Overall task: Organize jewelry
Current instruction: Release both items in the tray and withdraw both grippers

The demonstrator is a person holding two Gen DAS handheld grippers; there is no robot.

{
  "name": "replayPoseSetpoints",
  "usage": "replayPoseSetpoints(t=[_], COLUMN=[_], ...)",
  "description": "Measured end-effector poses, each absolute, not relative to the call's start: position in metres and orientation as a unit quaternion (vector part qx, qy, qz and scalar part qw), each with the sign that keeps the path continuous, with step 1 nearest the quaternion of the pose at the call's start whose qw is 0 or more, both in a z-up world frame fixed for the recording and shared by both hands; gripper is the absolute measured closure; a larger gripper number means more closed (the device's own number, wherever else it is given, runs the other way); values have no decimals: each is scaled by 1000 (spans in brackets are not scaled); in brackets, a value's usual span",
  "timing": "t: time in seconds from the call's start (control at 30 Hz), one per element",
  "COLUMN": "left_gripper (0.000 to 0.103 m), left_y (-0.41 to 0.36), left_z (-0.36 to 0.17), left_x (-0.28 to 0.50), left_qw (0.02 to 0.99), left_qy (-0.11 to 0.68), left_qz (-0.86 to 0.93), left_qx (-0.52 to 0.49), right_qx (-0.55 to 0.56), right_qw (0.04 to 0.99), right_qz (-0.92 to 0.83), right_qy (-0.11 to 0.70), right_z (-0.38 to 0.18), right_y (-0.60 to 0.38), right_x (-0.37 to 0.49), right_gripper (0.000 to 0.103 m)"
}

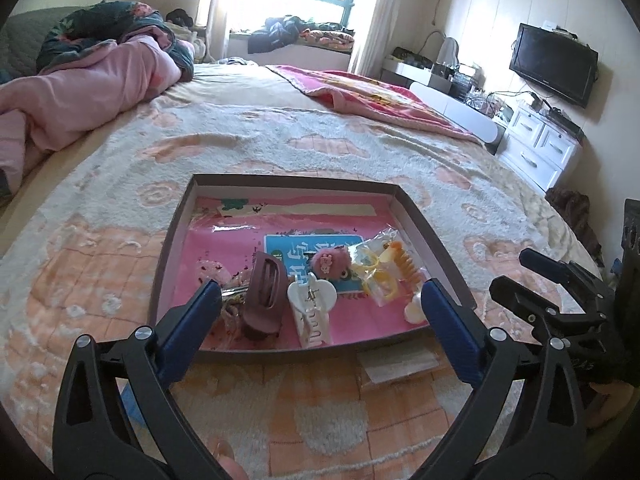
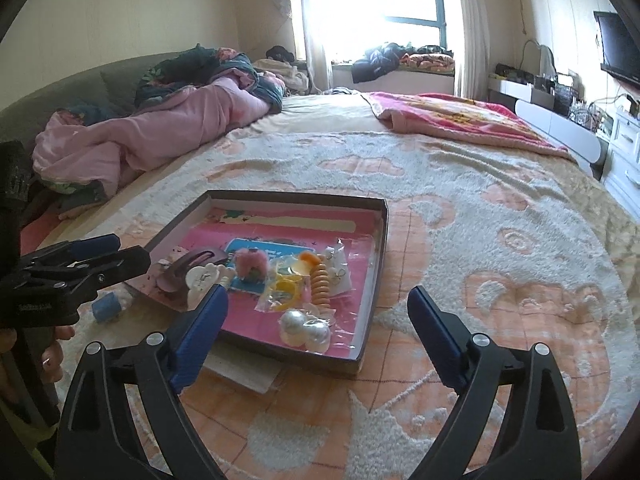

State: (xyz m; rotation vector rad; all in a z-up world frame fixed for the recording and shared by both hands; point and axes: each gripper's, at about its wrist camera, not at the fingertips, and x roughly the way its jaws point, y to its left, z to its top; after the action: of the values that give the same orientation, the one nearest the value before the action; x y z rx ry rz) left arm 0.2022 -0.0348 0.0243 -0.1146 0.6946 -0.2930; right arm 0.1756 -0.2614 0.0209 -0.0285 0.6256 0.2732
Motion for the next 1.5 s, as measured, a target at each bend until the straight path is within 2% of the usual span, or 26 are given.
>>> replayPoseSetpoints(t=[1.07,1.5], left_gripper=[12,12], left_y=[13,33], left_z=[23,-3], left_x=[149,142], left_qw=[937,934], left_qy=[324,345], left_qz=[-108,-78], left_qx=[-72,-57], right_qx=[-64,-65], right_qw=[940,929], right_qz=[177,190], right_qy=[284,312], right_z=[28,4], right_y=[-209,-192], right_x=[126,125], right_gripper=[14,14])
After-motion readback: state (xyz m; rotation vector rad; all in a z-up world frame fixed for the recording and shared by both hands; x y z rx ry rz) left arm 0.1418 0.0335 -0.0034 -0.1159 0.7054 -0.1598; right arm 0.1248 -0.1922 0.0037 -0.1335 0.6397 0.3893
